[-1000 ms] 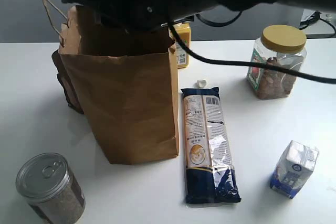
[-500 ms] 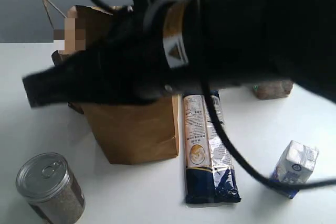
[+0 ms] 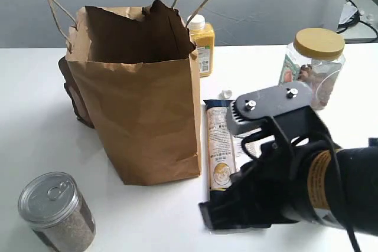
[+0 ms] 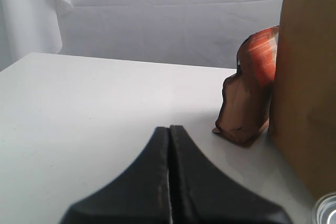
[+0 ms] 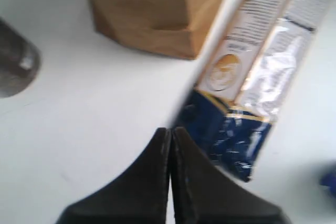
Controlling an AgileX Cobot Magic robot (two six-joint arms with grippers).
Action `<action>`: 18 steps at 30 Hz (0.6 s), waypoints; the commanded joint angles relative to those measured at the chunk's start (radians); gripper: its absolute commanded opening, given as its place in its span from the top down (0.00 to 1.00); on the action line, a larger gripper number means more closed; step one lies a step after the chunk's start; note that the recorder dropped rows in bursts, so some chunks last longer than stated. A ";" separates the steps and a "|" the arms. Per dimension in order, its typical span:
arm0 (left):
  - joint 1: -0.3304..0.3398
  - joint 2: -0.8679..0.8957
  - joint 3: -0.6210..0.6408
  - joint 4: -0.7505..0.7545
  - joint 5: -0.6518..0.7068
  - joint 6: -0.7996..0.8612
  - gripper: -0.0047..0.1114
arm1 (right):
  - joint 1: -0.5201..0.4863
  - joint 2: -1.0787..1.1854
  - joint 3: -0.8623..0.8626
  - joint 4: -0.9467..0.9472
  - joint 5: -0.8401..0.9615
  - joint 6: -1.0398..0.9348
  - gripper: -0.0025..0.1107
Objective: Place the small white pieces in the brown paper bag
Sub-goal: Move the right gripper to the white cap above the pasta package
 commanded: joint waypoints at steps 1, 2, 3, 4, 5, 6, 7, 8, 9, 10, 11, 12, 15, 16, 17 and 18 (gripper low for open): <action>-0.005 -0.003 0.004 -0.008 -0.002 -0.005 0.96 | -0.116 -0.009 0.002 -0.166 0.060 0.071 0.98; -0.005 -0.003 0.004 -0.008 -0.002 -0.005 0.96 | -0.154 -0.009 0.002 -0.185 0.045 0.071 0.98; -0.005 -0.003 0.004 -0.008 -0.002 -0.005 0.96 | -0.197 -0.009 0.002 -0.200 0.022 0.071 0.98; -0.005 -0.003 0.004 -0.008 -0.002 -0.005 0.96 | -0.233 -0.009 0.002 -0.207 -0.001 0.071 0.98; -0.005 -0.003 0.004 -0.008 -0.002 -0.005 0.96 | -0.279 -0.009 0.002 -0.214 -0.040 0.066 0.98; -0.005 -0.003 0.004 -0.008 -0.002 -0.005 0.96 | -0.325 -0.009 0.002 -0.214 -0.082 0.051 0.98; -0.005 -0.003 0.004 -0.008 -0.002 -0.005 0.96 | -0.360 -0.009 0.002 -0.214 -0.120 0.038 0.98; -0.005 -0.003 0.004 -0.008 -0.002 -0.005 0.96 | -0.403 -0.009 0.002 -0.214 -0.168 0.030 0.98; -0.005 -0.003 0.004 -0.008 -0.002 -0.005 0.96 | -0.444 -0.009 0.002 -0.214 -0.205 0.025 0.98; -0.005 -0.003 0.004 -0.008 -0.002 -0.005 0.96 | -0.481 -0.002 -0.002 -0.211 -0.246 0.016 0.98; -0.005 -0.003 0.004 -0.008 -0.002 -0.005 0.96 | -0.514 0.008 -0.010 -0.209 -0.276 0.016 0.98; -0.005 -0.003 0.004 -0.008 -0.002 -0.005 0.96 | -0.537 0.023 -0.021 -0.207 -0.300 0.008 0.98; -0.005 -0.003 0.004 -0.008 -0.002 -0.005 0.96 | -0.582 0.110 -0.075 -0.153 -0.335 -0.075 0.98; -0.005 -0.003 0.004 -0.008 -0.002 -0.005 0.96 | -0.590 0.159 -0.108 -0.105 -0.335 -0.139 0.98; -0.005 -0.003 0.004 -0.008 -0.002 -0.005 0.96 | -0.592 0.195 -0.132 -0.069 -0.332 -0.186 0.98; -0.005 -0.003 0.004 -0.008 -0.002 -0.005 0.96 | -0.592 0.241 -0.157 -0.025 -0.330 -0.232 0.98</action>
